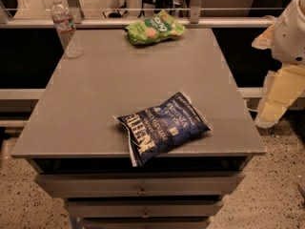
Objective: Move blue chip bag near green rice chip bag
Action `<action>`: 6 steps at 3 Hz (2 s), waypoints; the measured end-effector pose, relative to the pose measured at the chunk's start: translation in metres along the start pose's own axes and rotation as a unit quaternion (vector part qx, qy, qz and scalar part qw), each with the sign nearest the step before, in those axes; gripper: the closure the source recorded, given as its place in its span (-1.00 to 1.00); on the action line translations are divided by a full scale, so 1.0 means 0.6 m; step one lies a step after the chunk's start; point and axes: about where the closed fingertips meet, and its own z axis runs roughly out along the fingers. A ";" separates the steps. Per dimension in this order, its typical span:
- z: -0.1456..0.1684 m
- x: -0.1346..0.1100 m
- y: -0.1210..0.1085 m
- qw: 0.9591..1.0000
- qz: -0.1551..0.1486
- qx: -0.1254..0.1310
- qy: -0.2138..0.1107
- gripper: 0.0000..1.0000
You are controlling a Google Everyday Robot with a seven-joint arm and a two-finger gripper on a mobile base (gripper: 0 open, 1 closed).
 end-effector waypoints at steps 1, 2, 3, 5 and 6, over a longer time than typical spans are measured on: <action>0.000 0.000 0.000 1.000 0.000 0.000 0.000 -1.00; 0.056 -0.032 0.009 0.999 0.011 -0.024 -0.041 -1.00; 0.145 -0.078 0.034 0.990 0.028 -0.079 -0.112 -1.00; 0.208 -0.128 0.055 0.971 0.038 -0.129 -0.199 -1.00; 0.227 -0.131 0.057 0.966 0.048 -0.133 -0.217 -0.67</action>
Offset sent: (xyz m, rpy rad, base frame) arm 0.0273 0.0714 -0.0903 0.2846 0.1015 0.0300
